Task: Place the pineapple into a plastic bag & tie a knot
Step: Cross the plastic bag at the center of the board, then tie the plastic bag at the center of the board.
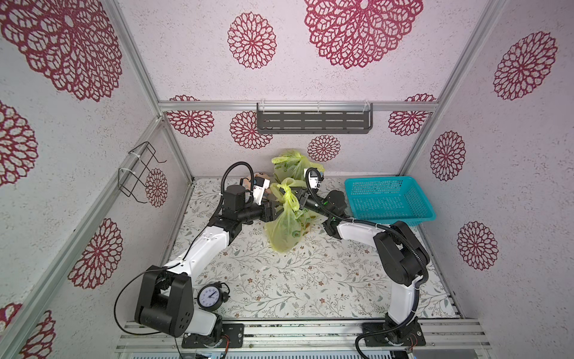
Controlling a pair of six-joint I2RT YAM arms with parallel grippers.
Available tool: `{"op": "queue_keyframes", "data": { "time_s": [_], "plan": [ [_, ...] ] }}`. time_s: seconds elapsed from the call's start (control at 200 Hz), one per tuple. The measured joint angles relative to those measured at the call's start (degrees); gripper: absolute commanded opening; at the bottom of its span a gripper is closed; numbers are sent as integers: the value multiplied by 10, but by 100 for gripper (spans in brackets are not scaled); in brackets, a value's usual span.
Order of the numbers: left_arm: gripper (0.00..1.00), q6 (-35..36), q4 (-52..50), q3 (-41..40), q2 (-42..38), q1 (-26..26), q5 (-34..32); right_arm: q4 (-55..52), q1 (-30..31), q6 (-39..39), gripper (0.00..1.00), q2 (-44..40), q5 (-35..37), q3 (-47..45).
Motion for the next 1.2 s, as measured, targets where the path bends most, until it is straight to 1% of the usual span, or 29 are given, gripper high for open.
{"op": "queue_keyframes", "data": {
  "time_s": [0.135, 0.245, 0.35, 0.48, 0.61, 0.691, 0.791, 0.841, 0.946, 1.196],
  "plan": [
    [71, 20, -14, 0, -44, 9, -12, 14, -1, 13, 0, 0, -3, -3],
    [76, 11, -8, 1, -71, 16, -19, 25, -2, 22, 0, 0, -9, -3],
    [81, -32, 16, 1, -75, 18, -28, 30, -2, 30, 0, 3, -13, -2],
    [82, -111, 54, 4, -69, 22, -40, 31, -3, 33, 0, 4, -14, -2],
    [83, -197, 80, 34, -36, 23, -40, 32, -3, 37, 0, 4, -17, -2],
    [79, -239, 90, 49, -15, 23, -39, 33, -3, 39, 0, 4, -18, -2],
    [71, -281, 103, 57, 7, 24, -32, 33, -3, 42, 0, 5, -21, 0],
    [66, -296, 106, 60, 15, 24, -30, 33, -3, 42, 0, 5, -23, 1],
    [56, -316, 110, 70, 29, 24, -28, 33, -4, 44, 0, 5, -26, 3],
    [45, -357, 138, 76, 52, 24, -9, 37, -4, 52, 0, 12, -29, 10]
  ]
}}
